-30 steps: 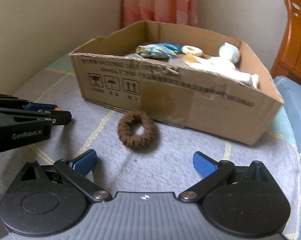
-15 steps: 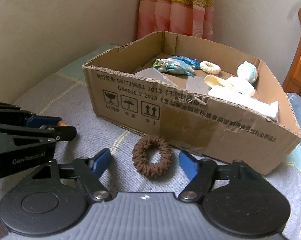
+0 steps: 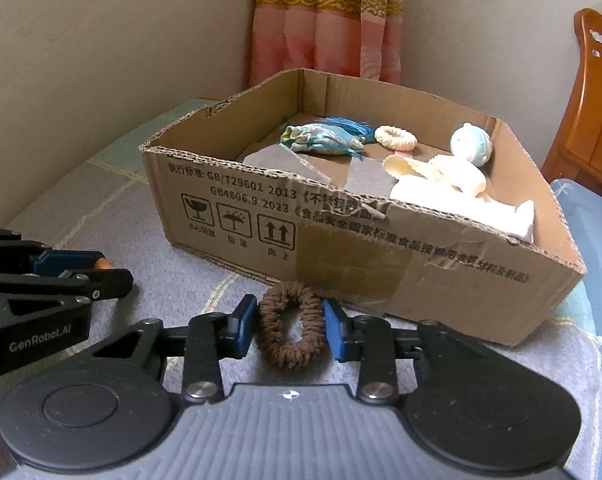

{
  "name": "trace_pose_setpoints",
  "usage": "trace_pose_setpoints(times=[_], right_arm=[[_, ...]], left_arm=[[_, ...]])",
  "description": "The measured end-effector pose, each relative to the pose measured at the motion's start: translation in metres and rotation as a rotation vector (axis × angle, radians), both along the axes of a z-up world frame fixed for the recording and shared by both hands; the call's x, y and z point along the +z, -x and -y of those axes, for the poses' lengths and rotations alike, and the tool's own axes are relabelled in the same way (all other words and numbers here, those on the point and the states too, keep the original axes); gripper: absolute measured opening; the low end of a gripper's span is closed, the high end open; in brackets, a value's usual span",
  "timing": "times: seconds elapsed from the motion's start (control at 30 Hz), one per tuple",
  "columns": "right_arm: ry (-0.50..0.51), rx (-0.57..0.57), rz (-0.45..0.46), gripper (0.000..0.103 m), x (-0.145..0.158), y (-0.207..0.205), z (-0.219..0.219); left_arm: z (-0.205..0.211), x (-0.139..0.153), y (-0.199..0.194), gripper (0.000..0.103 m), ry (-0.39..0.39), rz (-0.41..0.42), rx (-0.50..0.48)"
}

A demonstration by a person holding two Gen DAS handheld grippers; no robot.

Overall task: Organize soft objects
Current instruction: 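Grasp the orange piece with the left tool while the right tool grasps the brown scrunchie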

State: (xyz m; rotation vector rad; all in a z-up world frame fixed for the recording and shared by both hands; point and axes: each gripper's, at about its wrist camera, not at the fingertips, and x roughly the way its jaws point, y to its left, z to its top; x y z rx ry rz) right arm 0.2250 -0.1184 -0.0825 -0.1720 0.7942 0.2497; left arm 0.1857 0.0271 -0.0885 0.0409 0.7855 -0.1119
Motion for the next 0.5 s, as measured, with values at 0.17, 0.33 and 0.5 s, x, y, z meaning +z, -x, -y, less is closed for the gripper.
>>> trace_pose_setpoints(times=[0.17,0.33,0.5], right_arm=[[0.004,-0.015,-0.008,0.039,0.005,0.009,0.007],[0.012,-0.013,-0.009,0.039,0.010,0.019,0.013],[0.025,-0.005,-0.015,0.039,0.012,0.026,0.015]], left_arm=[[-0.001,0.001,0.002,0.020,0.005,-0.003,-0.016],[0.001,0.002,0.003,0.020,0.016,-0.009,-0.040],[0.003,0.004,0.007,0.020,0.024,-0.014,-0.077]])
